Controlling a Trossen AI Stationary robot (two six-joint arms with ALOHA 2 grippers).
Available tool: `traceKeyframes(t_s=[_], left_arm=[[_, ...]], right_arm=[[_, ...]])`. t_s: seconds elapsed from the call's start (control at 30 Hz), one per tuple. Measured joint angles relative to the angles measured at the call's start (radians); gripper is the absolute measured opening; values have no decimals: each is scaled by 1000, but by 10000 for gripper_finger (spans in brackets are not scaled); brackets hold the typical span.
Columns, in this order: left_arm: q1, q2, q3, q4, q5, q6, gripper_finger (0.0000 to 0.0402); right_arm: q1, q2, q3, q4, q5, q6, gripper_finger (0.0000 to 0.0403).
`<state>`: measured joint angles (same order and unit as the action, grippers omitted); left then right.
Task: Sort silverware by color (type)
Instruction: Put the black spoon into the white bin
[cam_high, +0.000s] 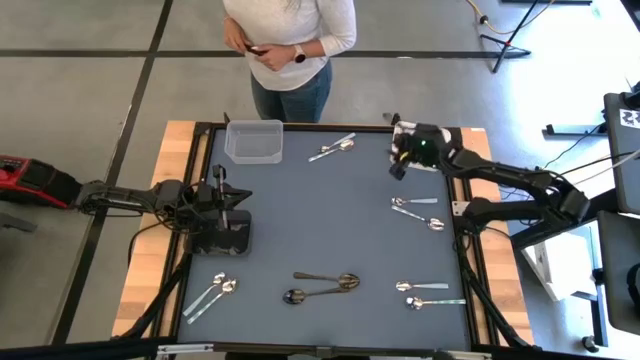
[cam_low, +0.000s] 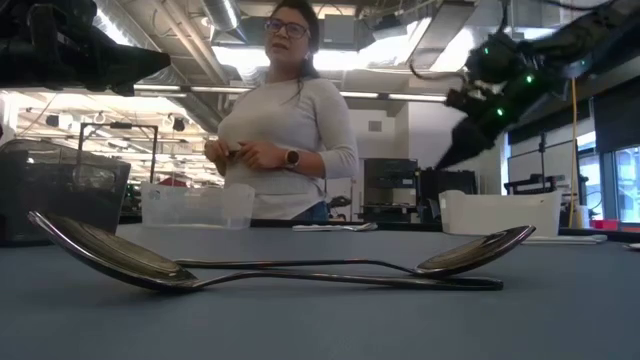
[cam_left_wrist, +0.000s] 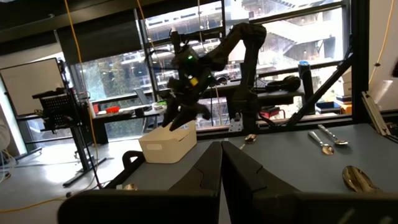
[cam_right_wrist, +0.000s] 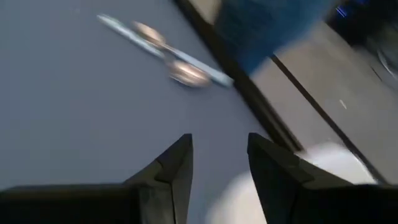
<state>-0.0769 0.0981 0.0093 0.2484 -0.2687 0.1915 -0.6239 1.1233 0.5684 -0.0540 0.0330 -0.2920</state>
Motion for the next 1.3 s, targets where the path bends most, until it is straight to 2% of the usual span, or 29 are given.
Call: traceKeyframes(t_s=[0.4,0.73,0.9,1.1,1.3], left_arm=[[0,0,0,0,0,0,5],[0,0,0,2,0,-33,5],[0,0,0,1,-1,-28,5],[0,0,0,-1,-2,-30,5],[0,0,-1,7,-2,-17,5]], right_arm=[[428,40,24,12,1,213,145],[754,315,24,308,0,336,145],[860,486,43,475,0,390,145],[932,671,213,448,-16,396,145],[948,798,374,350,-63,392,145]])
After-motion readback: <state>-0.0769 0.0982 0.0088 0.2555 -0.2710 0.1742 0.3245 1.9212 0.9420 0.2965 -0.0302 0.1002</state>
